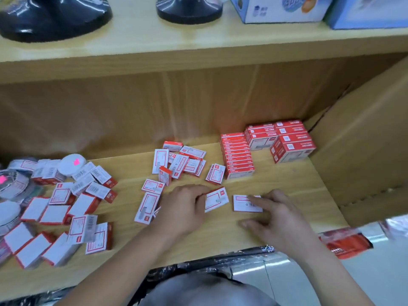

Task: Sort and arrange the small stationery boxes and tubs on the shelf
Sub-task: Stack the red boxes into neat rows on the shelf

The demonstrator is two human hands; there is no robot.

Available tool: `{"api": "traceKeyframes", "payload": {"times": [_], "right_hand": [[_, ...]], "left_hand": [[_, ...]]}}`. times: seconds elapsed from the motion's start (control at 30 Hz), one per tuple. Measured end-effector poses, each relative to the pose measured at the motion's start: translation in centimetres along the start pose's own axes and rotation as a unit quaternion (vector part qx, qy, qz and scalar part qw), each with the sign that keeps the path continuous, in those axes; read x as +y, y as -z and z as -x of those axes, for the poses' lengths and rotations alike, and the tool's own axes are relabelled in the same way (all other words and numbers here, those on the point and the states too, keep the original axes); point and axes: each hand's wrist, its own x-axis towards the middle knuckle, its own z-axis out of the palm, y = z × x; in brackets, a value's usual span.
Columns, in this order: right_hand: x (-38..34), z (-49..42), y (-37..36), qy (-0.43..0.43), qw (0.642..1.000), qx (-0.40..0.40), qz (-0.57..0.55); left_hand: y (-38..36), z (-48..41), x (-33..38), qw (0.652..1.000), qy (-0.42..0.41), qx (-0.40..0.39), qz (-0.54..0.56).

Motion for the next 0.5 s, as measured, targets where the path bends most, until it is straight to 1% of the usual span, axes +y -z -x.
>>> {"api": "traceKeyframes", "payload": {"times": [0.03,0.1,0.17,0.23,0.3,0.4,0.5], "right_hand": [[0.6,-0.2,0.2,0.003,1.0,-0.02,-0.014],[1.3,-0.7,0.5,0.019,0.999,-0.007,-0.04],[1.4,-1.4,0.6,0.053,0.998,0.005,-0.043],[1.3,-1.9,0.5,0.103,0.994,-0.005,-0.029],[1.9,-2.2,0.7,0.125,0.991,-0.019,-0.039],[3.2,-3.1,1.6,0.073,0.989,-0.035,-0.122],[4.2,-4.0,2.0,0.012,0.98,-0.021,-0.197]], "left_hand": [[0.0,-0.1,0.3,1.0,0.004,0.002,0.015],[0.1,-0.4,0.9,1.0,0.004,0.007,0.029],[0.0,-0.8,1.0,1.0,-0.008,0.012,0.018],[-0.1,-1.0,0.9,1.0,-0.009,0.007,0.001],[-0.3,-0.9,0.9,1.0,-0.011,0.001,-0.004],[-0.7,-0.8,1.3,1.0,-0.013,0.022,-0.013],[-1.3,-1.0,2.0,0.998,-0.011,0.048,-0.032]]}}
